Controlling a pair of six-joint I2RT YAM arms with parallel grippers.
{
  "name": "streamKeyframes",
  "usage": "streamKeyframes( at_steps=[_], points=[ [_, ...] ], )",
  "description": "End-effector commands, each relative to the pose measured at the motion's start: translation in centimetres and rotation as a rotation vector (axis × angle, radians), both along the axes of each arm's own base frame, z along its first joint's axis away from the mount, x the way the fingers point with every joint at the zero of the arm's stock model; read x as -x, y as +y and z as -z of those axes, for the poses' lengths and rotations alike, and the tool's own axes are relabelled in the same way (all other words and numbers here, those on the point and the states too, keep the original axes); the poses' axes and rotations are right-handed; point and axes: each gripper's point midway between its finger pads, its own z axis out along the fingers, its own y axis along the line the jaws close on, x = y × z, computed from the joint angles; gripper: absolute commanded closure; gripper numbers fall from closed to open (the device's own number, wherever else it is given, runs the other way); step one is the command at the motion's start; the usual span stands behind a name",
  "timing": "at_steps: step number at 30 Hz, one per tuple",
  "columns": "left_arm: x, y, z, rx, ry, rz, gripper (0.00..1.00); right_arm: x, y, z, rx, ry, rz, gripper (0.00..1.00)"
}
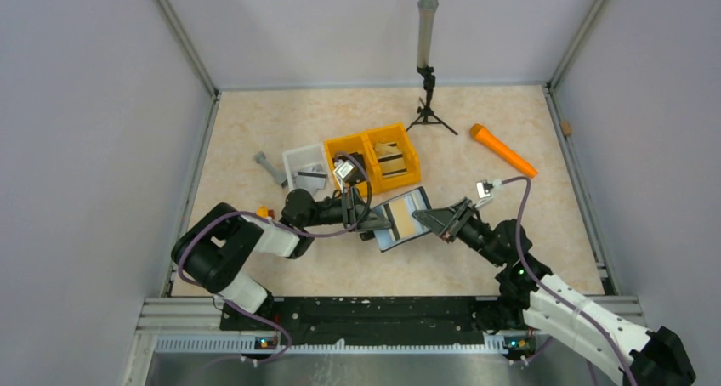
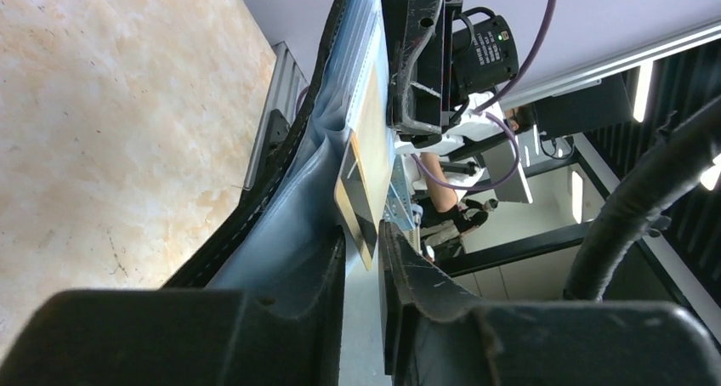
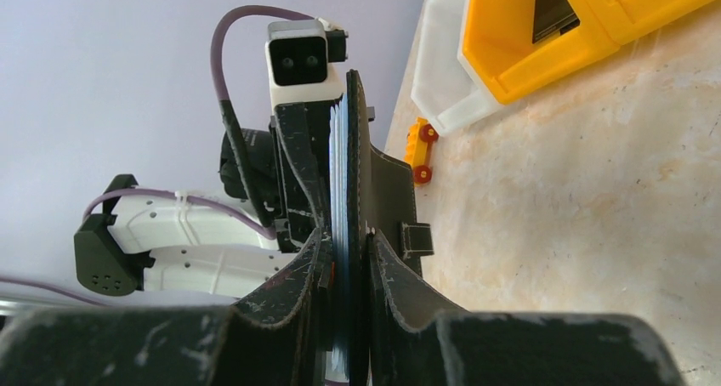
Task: Take the credit cards out of the card holder
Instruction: Remove the credit card from the card holder.
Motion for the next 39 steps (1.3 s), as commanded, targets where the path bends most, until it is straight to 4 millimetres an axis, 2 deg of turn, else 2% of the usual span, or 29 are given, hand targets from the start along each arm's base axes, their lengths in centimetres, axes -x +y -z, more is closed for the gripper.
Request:
streamKeyframes(
  at_steps=[1, 3, 8, 10, 11, 13, 14, 18, 26, 31, 35, 37, 39],
  points=[
    [-0.2, -0.3, -1.7, 0.045, -0.061, 0.009, 0.72, 0.2, 0.1, -2.6, -0.089, -0.067, -0.02, 0.96],
    [-0.4, -0.4, -1.7, 0.046, -0.06, 0.008, 0.66, 0.2, 0.1, -2.7, -0.093, -0.068, -0.022, 0.96],
    [-0.6, -0.7, -1.9, 0.052, -0.06, 0.01, 0.6, 0.3, 0.2, -2.7, -0.094, -0.068, -0.028, 0.96],
    [-0.5, -0.8, -1.9, 0.053, -0.06, 0.015, 0.66, 0.3, 0.2, -2.6, -0.091, -0.068, -0.031, 0.96],
    [-0.6, -0.9, -1.9, 0.052, -0.059, 0.017, 0.73, 0.3, 0.2, -2.6, -0.09, -0.068, -0.031, 0.96],
    [-0.5, -1.0, -1.8, 0.05, -0.055, 0.024, 0.94, 0.3, 0.1, -2.5, -0.089, -0.067, -0.028, 0.97],
    [-0.5, -0.9, -1.7, 0.049, -0.053, 0.025, 1.0, 0.3, 0.1, -2.5, -0.088, -0.064, -0.024, 0.97],
    [-0.6, -0.1, -1.4, 0.041, -0.045, 0.015, 1.0, -0.2, -0.8, -2.1, -0.049, -0.068, 0.035, 0.98],
    [-0.2, 3.4, 0.7, -0.034, -0.015, 0.007, 1.0, -1.8, -5.4, -2.1, 0.073, -0.098, 0.278, 1.0],
    [-0.3, 5.0, 1.7, -0.079, -0.007, -0.024, 1.0, -2.2, -7.0, -1.9, 0.145, -0.121, 0.352, 1.0],
    [-2.1, 5.6, 2.5, -0.197, -0.047, -0.102, 1.0, -2.6, -8.3, -1.4, 0.291, -0.139, 0.405, 1.0],
    [-3.9, 6.0, 3.4, -0.381, -0.097, -0.197, 1.0, -2.8, -9.3, -1.6, 0.382, -0.156, 0.436, 1.0],
    [-5.9, 7.0, 3.4, -0.585, -0.173, -0.313, 1.0, -3.0, -10.2, -1.9, 0.461, -0.17, 0.464, 1.0]
  ],
)
